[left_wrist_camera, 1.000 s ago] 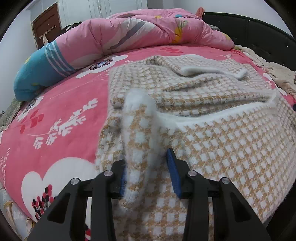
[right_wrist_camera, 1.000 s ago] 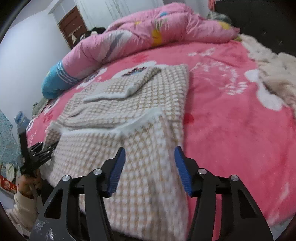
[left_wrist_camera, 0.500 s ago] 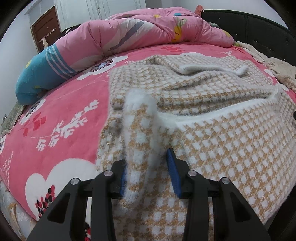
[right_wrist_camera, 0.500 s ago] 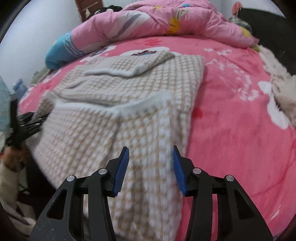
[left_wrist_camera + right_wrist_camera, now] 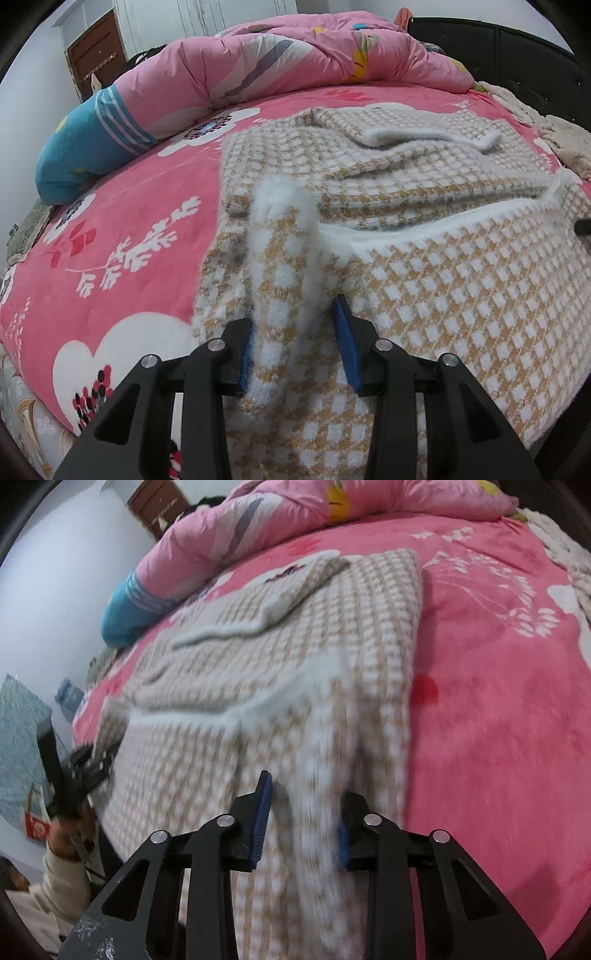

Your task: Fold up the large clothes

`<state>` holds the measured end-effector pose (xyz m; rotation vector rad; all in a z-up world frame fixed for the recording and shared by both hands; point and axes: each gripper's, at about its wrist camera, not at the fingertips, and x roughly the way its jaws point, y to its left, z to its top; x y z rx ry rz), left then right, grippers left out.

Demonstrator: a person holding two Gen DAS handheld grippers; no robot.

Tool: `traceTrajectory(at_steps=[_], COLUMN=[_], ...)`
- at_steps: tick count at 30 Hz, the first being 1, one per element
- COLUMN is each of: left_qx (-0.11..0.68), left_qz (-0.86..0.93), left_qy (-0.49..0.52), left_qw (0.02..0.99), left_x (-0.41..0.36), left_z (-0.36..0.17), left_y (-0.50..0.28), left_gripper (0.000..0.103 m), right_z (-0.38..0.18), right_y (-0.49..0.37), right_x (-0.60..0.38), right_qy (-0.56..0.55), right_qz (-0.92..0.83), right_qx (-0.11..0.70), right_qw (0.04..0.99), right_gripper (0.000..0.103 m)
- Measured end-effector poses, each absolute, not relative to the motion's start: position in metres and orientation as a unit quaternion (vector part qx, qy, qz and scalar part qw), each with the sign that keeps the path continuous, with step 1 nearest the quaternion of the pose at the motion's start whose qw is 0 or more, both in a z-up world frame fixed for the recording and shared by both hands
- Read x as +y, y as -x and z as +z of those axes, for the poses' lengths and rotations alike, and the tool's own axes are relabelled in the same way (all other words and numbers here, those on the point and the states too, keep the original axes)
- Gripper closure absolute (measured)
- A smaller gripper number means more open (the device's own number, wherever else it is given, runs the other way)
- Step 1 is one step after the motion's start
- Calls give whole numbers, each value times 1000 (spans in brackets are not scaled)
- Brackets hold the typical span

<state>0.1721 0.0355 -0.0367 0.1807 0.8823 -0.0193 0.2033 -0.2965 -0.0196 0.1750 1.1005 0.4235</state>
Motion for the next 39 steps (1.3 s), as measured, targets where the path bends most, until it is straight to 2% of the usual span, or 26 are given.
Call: traceTrajectory(at_steps=[6,18,34,39], left_qx=[426,425,426,425], left_qz=[-7,-8,-8,-9], left_qy=[-88,-88,-87,-84], left_qw=[900,901,901,901], left_x=[35,36,36,36], left_z=[-36,-36,-37,-37], left_y=[-171,-171,-171,-171], left_gripper=[66,66,66,66], right_z=[-20,-29,-23,-20], right_y=[-201,-214,-201,-197], right_x=[-285,-264,-225,-218], right_qy=[-55,-43,54,54], right_qz=[176,156,103,96], right_qx=[523,515,504,497], right_qw=[832,842,856,861], right_gripper=[83,84,84,84])
